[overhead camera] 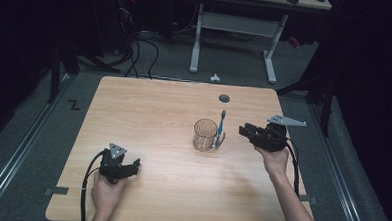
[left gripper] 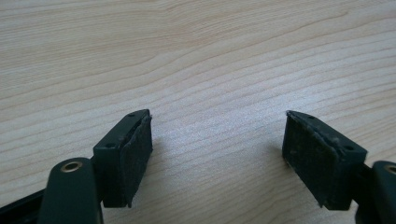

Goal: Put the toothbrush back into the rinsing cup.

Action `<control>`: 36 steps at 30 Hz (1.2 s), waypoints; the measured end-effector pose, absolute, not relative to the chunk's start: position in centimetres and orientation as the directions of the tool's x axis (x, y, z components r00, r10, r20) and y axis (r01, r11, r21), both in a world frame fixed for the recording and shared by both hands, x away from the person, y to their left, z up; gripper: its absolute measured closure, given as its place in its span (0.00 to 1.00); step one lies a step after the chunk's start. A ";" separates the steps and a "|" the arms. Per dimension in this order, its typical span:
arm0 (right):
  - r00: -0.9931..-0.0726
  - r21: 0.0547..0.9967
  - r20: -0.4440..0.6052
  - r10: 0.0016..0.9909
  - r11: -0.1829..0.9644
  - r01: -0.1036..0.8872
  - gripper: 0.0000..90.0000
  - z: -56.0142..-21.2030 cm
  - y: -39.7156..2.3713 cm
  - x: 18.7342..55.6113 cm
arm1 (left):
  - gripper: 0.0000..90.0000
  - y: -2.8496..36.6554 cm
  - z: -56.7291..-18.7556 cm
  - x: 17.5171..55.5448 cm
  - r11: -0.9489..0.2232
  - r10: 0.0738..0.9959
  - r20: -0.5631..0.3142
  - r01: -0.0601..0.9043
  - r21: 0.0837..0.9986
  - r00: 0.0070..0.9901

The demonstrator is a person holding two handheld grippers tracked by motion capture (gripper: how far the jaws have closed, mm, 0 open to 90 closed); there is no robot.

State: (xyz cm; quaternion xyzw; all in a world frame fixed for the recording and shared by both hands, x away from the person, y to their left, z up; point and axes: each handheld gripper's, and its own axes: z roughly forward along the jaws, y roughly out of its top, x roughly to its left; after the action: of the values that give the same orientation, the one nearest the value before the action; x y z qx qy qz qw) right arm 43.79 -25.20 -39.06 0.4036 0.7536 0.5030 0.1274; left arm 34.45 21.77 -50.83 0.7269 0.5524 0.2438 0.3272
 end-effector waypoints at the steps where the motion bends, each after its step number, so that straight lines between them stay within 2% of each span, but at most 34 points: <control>1: -0.644 0.863 0.211 0.735 0.170 0.476 0.70 -39.1 -25.2 43.7 | 0.28 21.8 -50.8 34.5 -0.176 0.962 -0.007 0.644 0.745 0.271; 36: -0.595 0.855 0.238 0.767 0.126 0.504 0.70 -41.4 -27.5 41.7 | 0.28 21.8 -50.8 34.5 -0.176 0.963 -0.007 0.643 0.745 0.271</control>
State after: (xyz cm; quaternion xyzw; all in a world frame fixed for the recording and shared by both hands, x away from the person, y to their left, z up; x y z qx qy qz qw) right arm 41.67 -27.46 -41.44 0.4302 0.7387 0.5021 0.1311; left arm 34.45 21.78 -50.83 0.7269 0.5524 0.2438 0.3272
